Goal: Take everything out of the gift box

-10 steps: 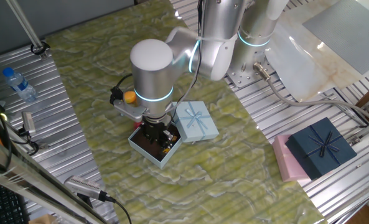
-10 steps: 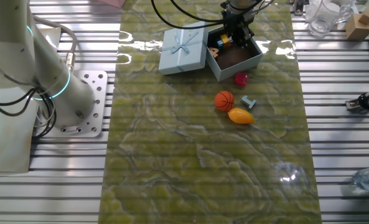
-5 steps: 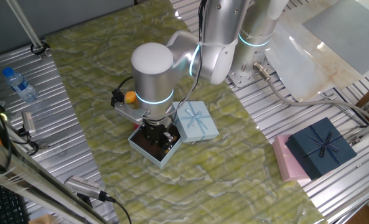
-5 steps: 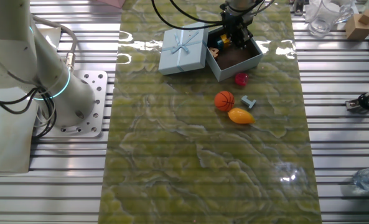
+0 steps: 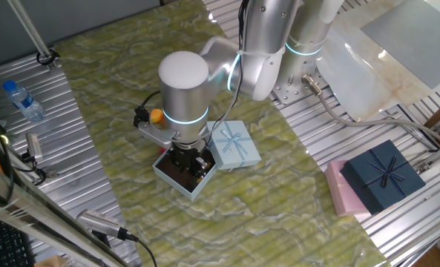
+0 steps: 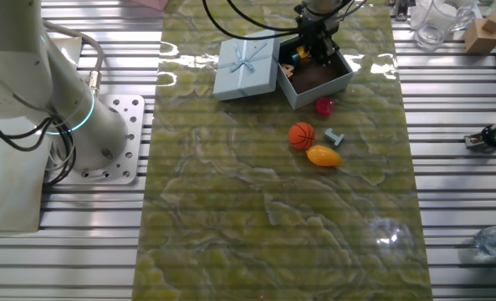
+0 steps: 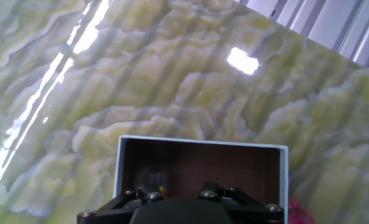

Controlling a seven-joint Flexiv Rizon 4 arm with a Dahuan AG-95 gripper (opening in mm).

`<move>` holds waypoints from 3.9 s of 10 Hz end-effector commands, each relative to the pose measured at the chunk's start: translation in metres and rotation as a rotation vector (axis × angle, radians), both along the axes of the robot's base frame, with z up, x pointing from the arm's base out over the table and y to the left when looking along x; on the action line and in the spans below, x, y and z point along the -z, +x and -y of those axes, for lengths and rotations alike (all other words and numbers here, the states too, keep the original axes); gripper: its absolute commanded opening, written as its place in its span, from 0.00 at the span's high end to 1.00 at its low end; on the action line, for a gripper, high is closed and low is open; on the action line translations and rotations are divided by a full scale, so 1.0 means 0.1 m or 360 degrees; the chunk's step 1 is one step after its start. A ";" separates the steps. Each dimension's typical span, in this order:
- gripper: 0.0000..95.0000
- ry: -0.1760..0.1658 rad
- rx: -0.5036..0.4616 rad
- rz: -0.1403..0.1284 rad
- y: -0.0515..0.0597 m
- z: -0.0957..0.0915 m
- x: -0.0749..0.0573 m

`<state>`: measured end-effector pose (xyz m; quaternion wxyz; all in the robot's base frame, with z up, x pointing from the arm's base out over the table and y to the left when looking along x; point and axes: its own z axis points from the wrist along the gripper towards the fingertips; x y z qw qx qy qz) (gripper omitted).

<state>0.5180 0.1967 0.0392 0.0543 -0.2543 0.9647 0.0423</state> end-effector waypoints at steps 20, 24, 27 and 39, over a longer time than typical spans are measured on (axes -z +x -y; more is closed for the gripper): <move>0.60 0.0030 -0.0101 -0.0032 0.08 0.34 -0.17; 0.60 0.0058 -0.0065 -0.0072 0.07 0.25 -0.15; 0.60 0.0066 -0.0063 -0.0077 0.04 0.19 -0.14; 0.60 0.0075 -0.0029 -0.0091 -0.04 0.08 -0.05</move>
